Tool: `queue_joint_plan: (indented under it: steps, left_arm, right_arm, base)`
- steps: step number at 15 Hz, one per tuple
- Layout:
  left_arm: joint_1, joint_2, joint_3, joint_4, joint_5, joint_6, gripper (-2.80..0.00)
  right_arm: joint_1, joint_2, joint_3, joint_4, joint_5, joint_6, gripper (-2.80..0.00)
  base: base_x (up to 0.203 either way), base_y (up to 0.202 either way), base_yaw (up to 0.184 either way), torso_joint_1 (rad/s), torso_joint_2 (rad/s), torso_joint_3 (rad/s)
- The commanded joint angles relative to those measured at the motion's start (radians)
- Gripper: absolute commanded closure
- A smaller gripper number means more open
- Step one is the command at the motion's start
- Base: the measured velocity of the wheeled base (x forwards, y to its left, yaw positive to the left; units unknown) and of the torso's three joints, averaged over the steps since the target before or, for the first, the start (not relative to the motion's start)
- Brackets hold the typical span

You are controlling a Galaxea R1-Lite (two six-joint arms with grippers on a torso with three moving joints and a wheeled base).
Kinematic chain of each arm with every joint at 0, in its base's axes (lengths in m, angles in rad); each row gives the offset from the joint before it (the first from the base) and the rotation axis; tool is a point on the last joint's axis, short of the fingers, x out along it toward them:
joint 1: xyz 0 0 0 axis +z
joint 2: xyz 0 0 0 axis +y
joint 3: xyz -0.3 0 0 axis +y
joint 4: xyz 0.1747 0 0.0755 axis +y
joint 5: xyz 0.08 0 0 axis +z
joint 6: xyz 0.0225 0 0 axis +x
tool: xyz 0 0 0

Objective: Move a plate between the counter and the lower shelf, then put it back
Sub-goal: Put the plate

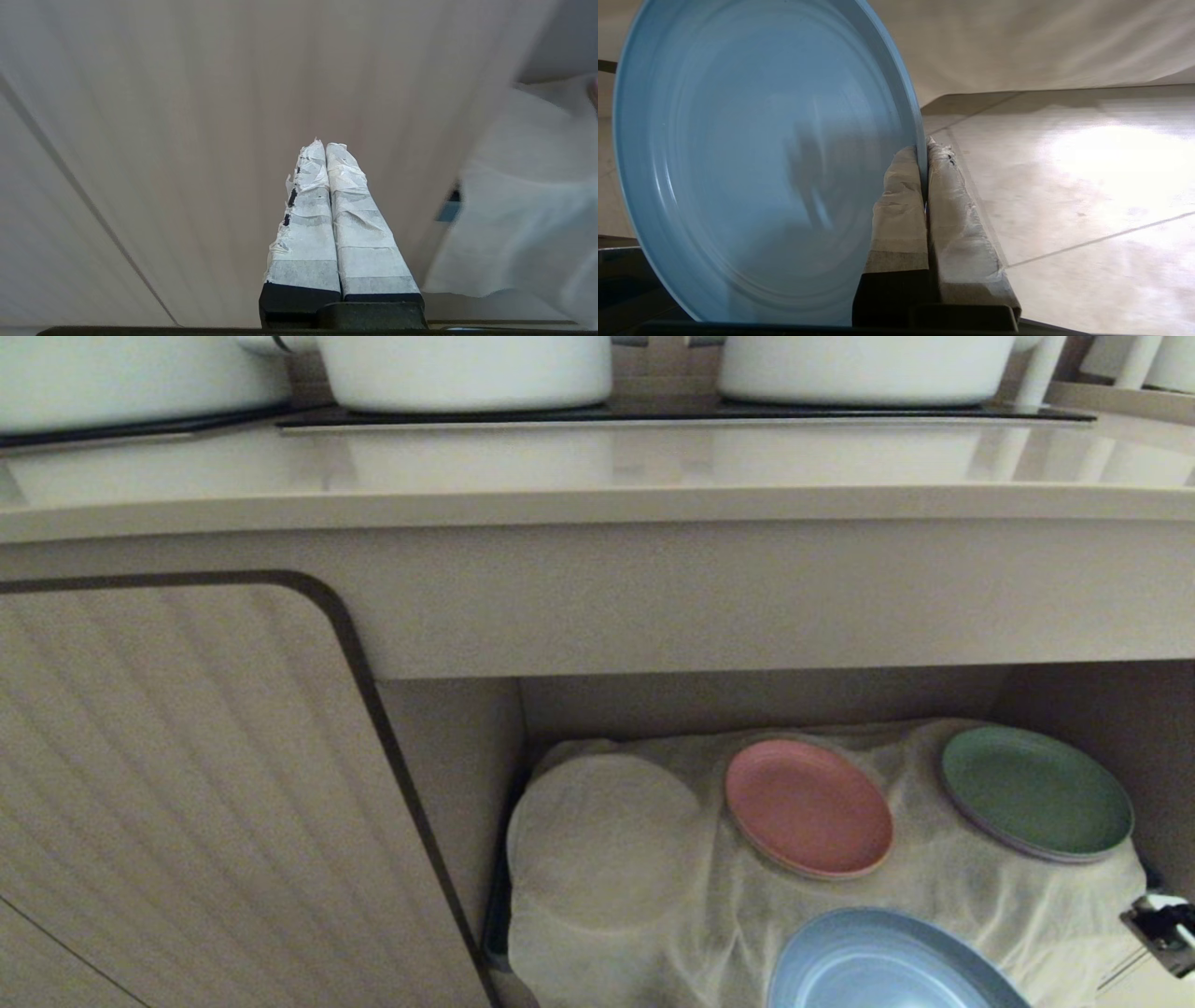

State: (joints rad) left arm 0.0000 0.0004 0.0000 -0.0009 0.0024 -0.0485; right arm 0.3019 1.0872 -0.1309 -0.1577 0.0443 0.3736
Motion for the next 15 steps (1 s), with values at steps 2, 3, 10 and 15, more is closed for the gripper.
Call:
queue_joint_plan:
  steps: [2, 3, 10, 15]
  left_arm:
    - [0.0, 0.0, 0.0, -0.001, 0.001, -0.001, 0.0]
    - [0.0, 0.0, 0.0, -0.001, 0.001, -0.001, 0.0]
    - [0.0, 0.0, 0.0, -0.001, 0.001, -0.001, 0.0]
    - [0.0, 0.0, 0.0, -0.001, 0.001, -0.001, 0.0]
  right_arm:
    - [0.0, -0.008, 0.004, 0.0, 0.0, 0.002, 0.0]
    - [0.0, -0.009, 0.004, 0.0, 0.0, 0.002, 0.0]
    - [0.0, -0.009, 0.004, 0.0, 0.0, 0.002, 0.0]
    - [0.0, -0.007, 0.002, 0.0, 0.0, 0.002, 0.0]
  base:
    - [0.0, -0.194, 0.002, 0.003, 0.0, 0.005]
    - [0.0, -0.195, 0.0, 0.002, 0.0, 0.002]
    - [0.0, -0.193, 0.001, 0.002, 0.0, 0.002]
    - [0.0, -0.194, 0.001, 0.002, 0.0, 0.004]
